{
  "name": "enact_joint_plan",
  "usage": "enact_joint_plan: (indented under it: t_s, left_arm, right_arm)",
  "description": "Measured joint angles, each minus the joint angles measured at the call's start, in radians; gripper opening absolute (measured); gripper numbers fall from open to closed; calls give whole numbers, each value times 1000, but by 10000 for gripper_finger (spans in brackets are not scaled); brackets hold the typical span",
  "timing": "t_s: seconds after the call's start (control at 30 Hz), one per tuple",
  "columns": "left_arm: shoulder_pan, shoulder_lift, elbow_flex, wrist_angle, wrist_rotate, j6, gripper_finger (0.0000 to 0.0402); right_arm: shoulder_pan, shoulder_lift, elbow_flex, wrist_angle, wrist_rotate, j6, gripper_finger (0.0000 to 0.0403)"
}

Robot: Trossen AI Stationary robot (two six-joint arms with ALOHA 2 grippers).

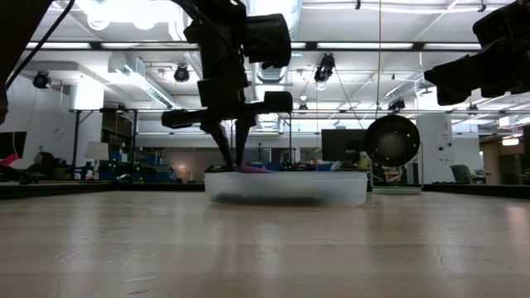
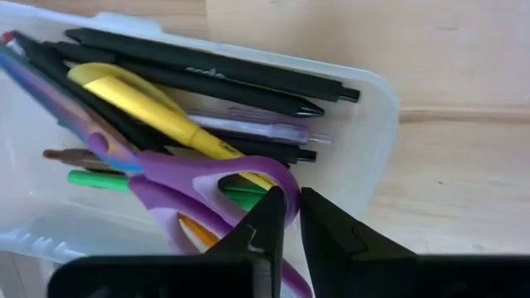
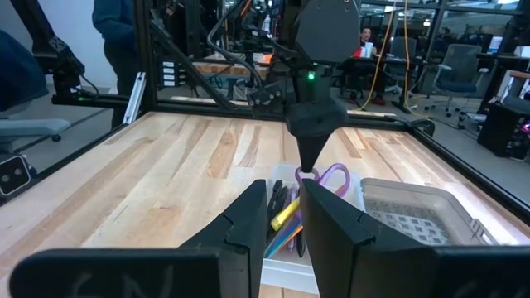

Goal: Pick & place school supplies into a supply box
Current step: Put the purple scissors into the white and black supply box, then close the white and black supply box

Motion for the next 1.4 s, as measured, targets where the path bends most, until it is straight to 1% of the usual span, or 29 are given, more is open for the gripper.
enact_joint_plan:
  t_s: [0.33, 0.5, 0.6, 0.73, 0.97, 1.07, 1.27, 1.4]
  left_arm:
    - [-2, 0, 0, 9, 2, -39, 24]
    - [-2, 0, 0, 9, 2, -117, 24]
    - [-2, 0, 0, 8, 2, -205, 25]
    - [-2, 0, 0, 7, 2, -284, 25]
    - [-2, 0, 0, 7, 2, -330, 28]
    - [-2, 0, 0, 7, 2, -341, 48]
    - [-2, 0, 0, 11, 2, -445, 113]
    - [-2, 0, 0, 11, 2, -466, 135]
  right_arm:
    - [0, 0, 0, 0, 0, 0, 68]
    - [0, 0, 0, 0, 0, 0, 68]
    - [0, 0, 0, 0, 0, 0, 68]
    - [0, 0, 0, 0, 0, 0, 68]
    - [0, 0, 0, 0, 0, 0, 68]
    - [0, 0, 0, 0, 0, 0, 68]
    - [0, 0, 0, 0, 0, 0, 68]
    - [0, 0, 0, 0, 0, 0, 68]
